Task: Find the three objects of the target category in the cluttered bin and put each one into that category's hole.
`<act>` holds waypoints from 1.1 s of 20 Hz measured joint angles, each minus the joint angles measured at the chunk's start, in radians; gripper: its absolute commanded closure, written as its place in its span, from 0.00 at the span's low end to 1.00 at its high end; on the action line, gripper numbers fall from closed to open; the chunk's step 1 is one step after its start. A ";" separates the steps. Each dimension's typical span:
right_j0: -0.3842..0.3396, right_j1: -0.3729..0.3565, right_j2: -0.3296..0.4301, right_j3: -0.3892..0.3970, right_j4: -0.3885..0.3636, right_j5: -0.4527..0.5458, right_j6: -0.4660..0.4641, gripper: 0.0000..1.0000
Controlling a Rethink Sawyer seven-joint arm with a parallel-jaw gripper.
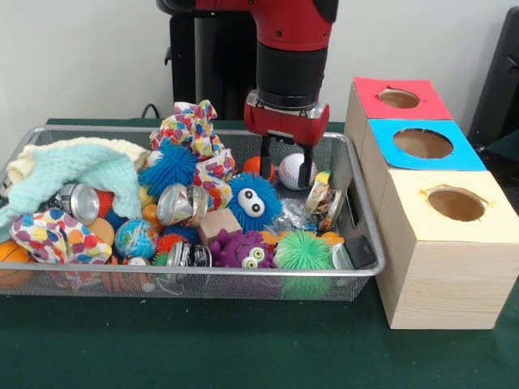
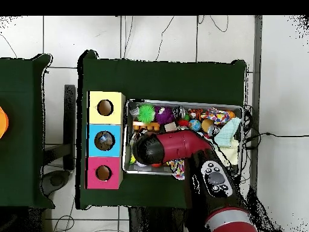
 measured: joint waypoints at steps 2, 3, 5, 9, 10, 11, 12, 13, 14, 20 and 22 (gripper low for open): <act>0.021 0.007 -0.019 0.000 0.012 0.000 0.000 0.00; 0.028 0.009 -0.026 0.000 0.016 0.000 0.000 0.00; 0.046 0.014 -0.048 0.000 0.033 0.000 0.000 0.00; 0.068 0.021 -0.077 -0.002 0.065 0.000 0.000 0.00; 0.081 0.028 -0.098 -0.005 0.086 0.000 0.000 0.00; 0.086 0.031 -0.106 -0.007 0.094 0.000 0.000 0.00; 0.091 0.035 -0.116 -0.008 0.104 0.000 0.000 0.00; 0.095 0.038 -0.125 -0.009 0.114 0.000 0.001 0.00; 0.100 0.042 -0.133 -0.011 0.123 0.000 0.001 0.00; 0.129 0.078 -0.208 -0.038 0.206 0.000 0.002 0.00; 0.136 0.093 -0.231 -0.049 0.233 -0.002 0.002 0.00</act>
